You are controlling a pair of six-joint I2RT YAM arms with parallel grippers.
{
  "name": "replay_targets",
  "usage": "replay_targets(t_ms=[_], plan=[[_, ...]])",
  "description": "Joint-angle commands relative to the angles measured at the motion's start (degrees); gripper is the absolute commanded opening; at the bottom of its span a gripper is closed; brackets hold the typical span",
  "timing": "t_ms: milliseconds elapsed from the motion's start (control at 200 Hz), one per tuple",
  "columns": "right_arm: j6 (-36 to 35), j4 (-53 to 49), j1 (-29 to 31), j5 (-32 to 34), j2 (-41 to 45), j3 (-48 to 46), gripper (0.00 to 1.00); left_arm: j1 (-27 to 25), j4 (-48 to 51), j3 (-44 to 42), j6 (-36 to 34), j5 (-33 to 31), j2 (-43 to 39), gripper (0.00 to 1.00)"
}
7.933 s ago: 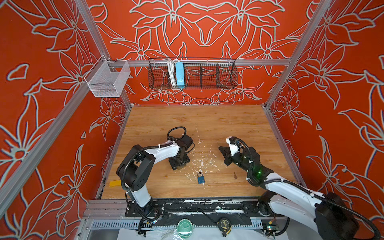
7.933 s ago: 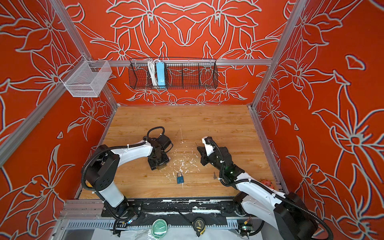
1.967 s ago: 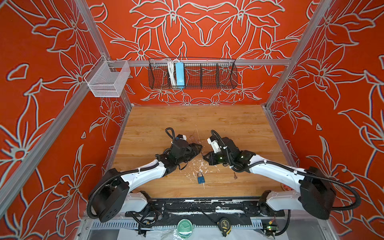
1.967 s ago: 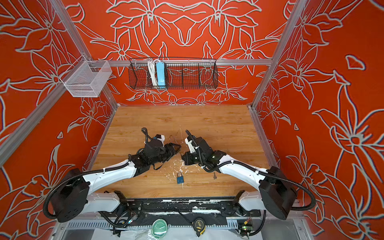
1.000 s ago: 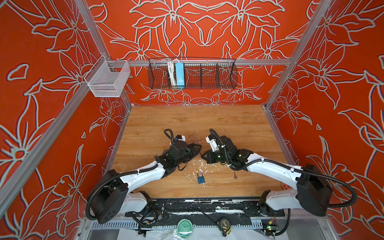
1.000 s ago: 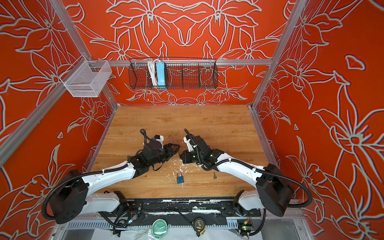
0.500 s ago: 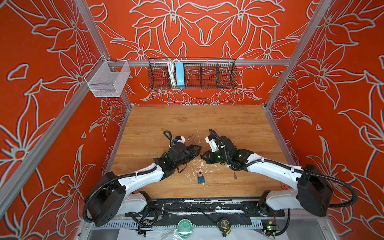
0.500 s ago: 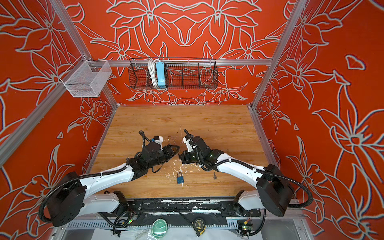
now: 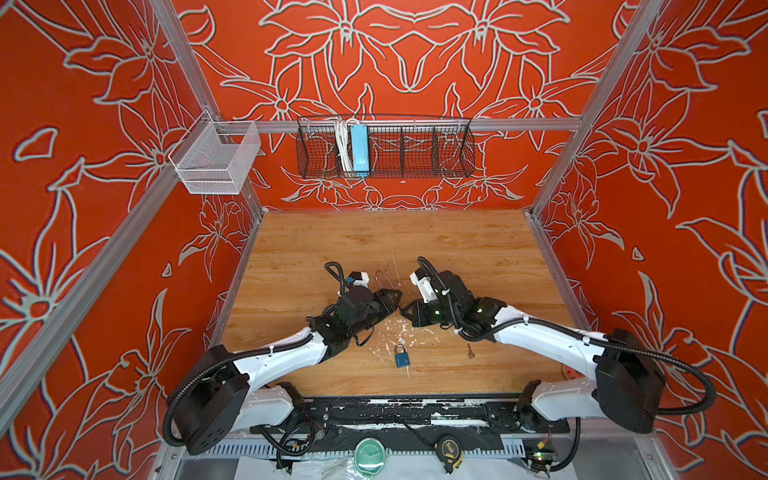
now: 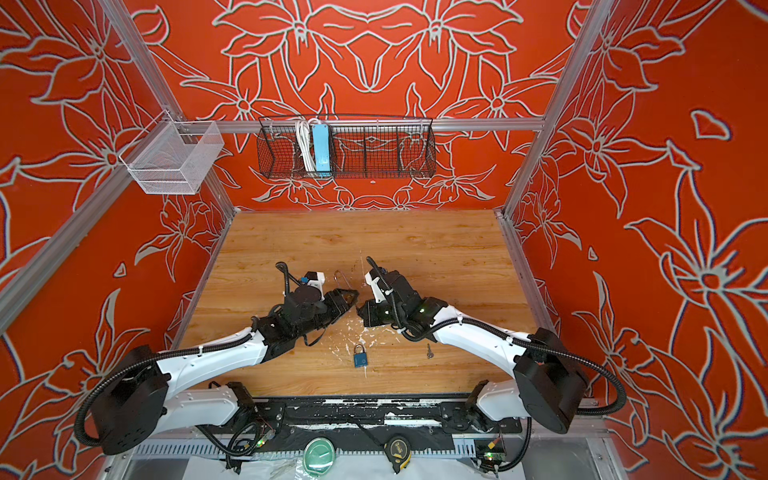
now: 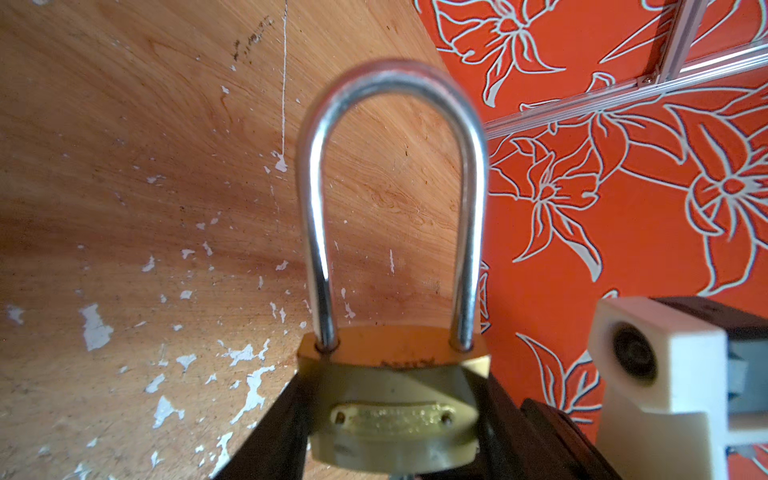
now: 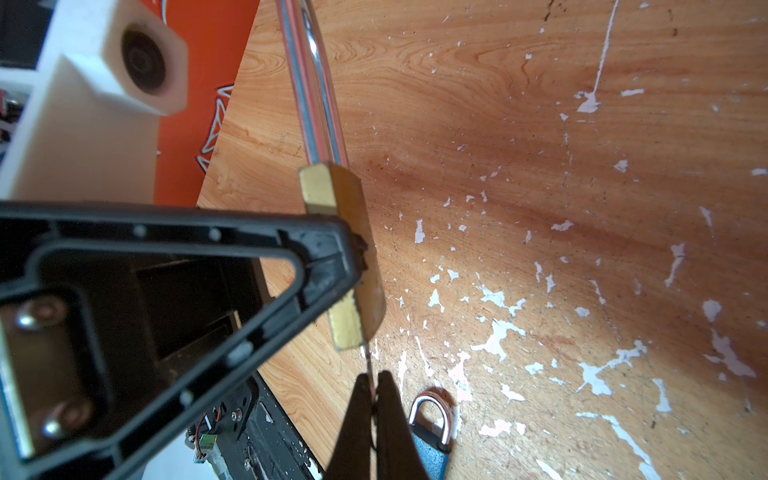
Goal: Unlock with the key
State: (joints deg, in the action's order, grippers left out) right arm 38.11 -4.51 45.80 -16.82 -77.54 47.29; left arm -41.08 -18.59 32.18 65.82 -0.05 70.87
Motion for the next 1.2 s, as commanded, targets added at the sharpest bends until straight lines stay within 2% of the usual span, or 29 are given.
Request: replay_targets(t_ms=[0, 590, 966, 1196], plan=[[0.0, 2.8, -0.2, 4.4, 1.5, 2.5, 0.00, -1.4, -1.7, 0.3, 0.1, 1.1, -0.7, 0.00], [-1.6, 2.9, -0.8, 5.2, 0.8, 4.9, 0.00, -3.3, -1.4, 1.8, 0.0, 0.9, 2.8, 0.00], [-3.0, 9.3, -0.8, 3.2, 0.1, 3.1, 0.00, -3.4, -1.8, 2.0, 1.7, 1.7, 2.4, 0.00], [-4.1, 9.6, -0.9, 4.2, 0.3, 3.1, 0.00, -3.4, 0.1, 2.8, 1.6, 1.9, 2.7, 0.00]])
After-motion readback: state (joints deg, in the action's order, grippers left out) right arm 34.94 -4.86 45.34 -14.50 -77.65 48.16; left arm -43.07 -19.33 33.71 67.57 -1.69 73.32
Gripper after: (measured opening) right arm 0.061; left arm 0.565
